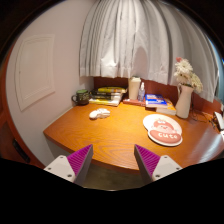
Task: Arrange mouse
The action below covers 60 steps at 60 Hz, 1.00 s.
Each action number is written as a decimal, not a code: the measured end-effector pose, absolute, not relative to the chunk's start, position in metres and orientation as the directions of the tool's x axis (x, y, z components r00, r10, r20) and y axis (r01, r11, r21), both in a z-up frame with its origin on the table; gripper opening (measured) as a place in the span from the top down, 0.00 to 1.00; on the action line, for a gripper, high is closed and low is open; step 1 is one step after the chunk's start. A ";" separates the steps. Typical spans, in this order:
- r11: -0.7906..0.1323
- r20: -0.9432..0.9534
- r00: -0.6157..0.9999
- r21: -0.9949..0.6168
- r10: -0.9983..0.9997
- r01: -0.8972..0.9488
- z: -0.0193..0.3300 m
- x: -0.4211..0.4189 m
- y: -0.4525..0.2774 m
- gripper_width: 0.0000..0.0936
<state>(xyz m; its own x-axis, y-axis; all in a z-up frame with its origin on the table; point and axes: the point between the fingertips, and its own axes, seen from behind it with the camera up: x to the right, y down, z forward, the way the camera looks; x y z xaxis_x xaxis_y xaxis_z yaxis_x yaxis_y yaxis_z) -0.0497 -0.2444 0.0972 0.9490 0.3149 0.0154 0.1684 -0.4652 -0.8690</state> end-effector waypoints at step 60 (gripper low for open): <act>-0.622 0.005 0.992 -0.779 0.124 0.081 0.062 -0.183 -0.021 0.22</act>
